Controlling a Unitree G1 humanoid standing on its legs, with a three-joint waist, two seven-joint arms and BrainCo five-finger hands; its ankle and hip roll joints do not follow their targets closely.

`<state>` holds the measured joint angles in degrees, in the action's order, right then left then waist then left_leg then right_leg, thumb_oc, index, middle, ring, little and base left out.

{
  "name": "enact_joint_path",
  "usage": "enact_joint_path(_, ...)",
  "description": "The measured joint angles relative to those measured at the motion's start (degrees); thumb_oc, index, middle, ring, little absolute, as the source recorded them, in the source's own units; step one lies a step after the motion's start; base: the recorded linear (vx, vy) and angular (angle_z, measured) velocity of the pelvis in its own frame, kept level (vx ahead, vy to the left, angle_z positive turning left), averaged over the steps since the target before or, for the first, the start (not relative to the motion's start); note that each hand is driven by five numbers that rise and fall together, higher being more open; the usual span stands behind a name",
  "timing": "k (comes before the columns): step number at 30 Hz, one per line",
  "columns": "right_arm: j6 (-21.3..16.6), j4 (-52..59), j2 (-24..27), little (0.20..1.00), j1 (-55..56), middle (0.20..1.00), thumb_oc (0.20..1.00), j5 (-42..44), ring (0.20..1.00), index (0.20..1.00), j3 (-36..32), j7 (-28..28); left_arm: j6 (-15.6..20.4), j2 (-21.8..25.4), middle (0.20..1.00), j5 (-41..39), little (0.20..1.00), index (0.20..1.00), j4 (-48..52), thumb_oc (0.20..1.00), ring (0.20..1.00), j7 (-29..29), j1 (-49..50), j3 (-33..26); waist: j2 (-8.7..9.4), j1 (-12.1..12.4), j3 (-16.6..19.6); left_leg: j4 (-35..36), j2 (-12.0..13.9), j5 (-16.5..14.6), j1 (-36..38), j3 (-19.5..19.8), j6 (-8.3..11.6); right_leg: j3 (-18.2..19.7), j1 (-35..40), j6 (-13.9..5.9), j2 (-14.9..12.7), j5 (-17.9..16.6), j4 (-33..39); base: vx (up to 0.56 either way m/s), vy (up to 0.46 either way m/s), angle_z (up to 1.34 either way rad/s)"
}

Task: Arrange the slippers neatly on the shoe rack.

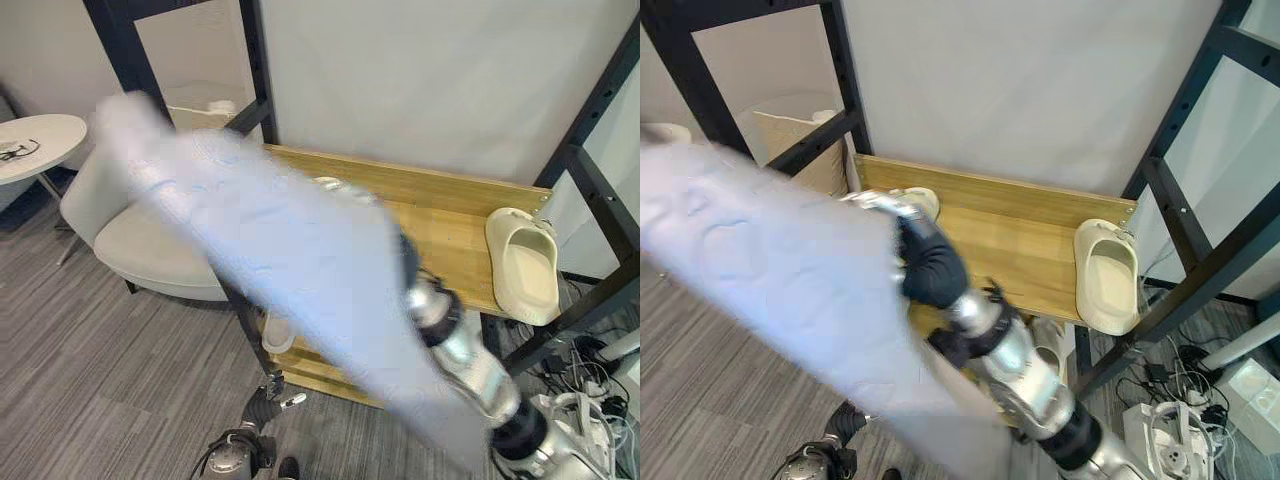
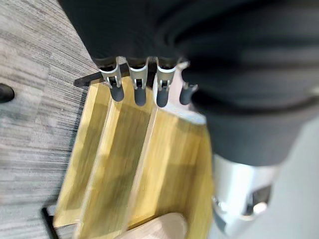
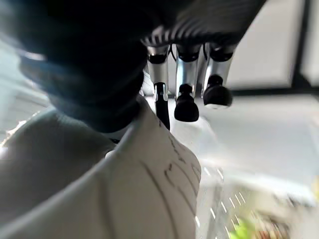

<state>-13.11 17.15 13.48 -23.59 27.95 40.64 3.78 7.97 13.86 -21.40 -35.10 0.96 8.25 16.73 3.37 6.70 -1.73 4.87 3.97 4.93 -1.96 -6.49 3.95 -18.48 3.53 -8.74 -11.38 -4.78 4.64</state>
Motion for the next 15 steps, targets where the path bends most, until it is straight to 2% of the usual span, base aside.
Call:
enact_joint_path(3,1.65,-6.67,0.11,0.2,1.37,0.2,0.2,-1.49,0.2,0.2,1.69,0.87,0.18,-0.03,1.0,-0.11,1.0,1.0,-2.1,1.0,1.0,0.44,0.27,-0.73,0.07,1.78,-0.16,-0.23,-0.21,0.04,-0.14,0.95,-0.1,-0.51,0.23,0.01,-0.16,0.2,0.0,-0.01,-0.017,0.13)
enact_joint_path(5,2.59,-13.78,-0.91,0.2,3.09,0.2,0.2,-4.74,0.2,0.2,2.34,1.27,0.4,0.06,1.0,-1.11,1.0,1.0,-4.65,1.0,1.0,1.34,0.35,-2.44,0.16,2.04,-0.79,-0.24,-0.06,0.09,-0.3,1.24,-0.08,-0.71,0.2,0.21,0.02,0.46,0.0,-0.05,-0.03,0.04)
enact_joint_path(9,3.66,-20.0,0.8,0.2,4.58,0.2,0.2,-12.5,0.2,0.2,3.78,1.16,0.87,0.24,1.0,-2.79,1.0,1.0,-6.0,1.0,1.0,2.18,-0.03,-4.0,-0.31,2.35,-3.51,-0.26,0.23,0.86,-1.94,1.39,-0.04,-0.83,-1.36,0.28,0.12,0.41,0.0,-0.09,-0.026,0.02)
enact_joint_path(13,4.49,-24.62,3.65,0.2,5.38,0.2,0.2,-28.53,0.2,0.2,3.58,-2.68,1.94,-0.11,1.0,-5.24,1.0,1.0,-5.61,1.0,1.0,4.34,-4.08,-3.6,-1.16,2.37,-8.72,-0.31,0.9,2.19,-4.26,1.68,0.16,-0.9,-3.79,0.62,1.01,-0.09,-0.4,-0.23,-0.043,0.02)
enact_joint_path(14,4.87,-31.48,2.74,0.2,4.57,0.2,0.2,-35.93,0.2,0.2,1.78,-7.06,2.71,-0.99,1.0,-7.48,1.0,1.0,-5.4,1.0,1.0,5.99,-7.87,-3.23,-1.81,2.35,-12.15,-2.95,1.46,2.3,-7.06,2.27,0.26,-0.94,-6.17,1.05,1.25,0.16,-2.84,-0.55,-0.009,0.19)
enact_joint_path(15,7.43,-38.65,2.51,0.2,1.5,0.2,0.2,-43.8,0.2,0.2,-1.2,-13.02,3.85,-1.69,1.0,-9.18,1.0,1.0,-2.69,1.0,1.0,8.39,-13.32,-0.61,-2.85,2.36,-16.77,-8.56,2.03,1.92,-13.23,3.5,0.26,-0.95,-11.87,1.91,0.84,2.23,-9.18,-0.45,0.004,0.25)
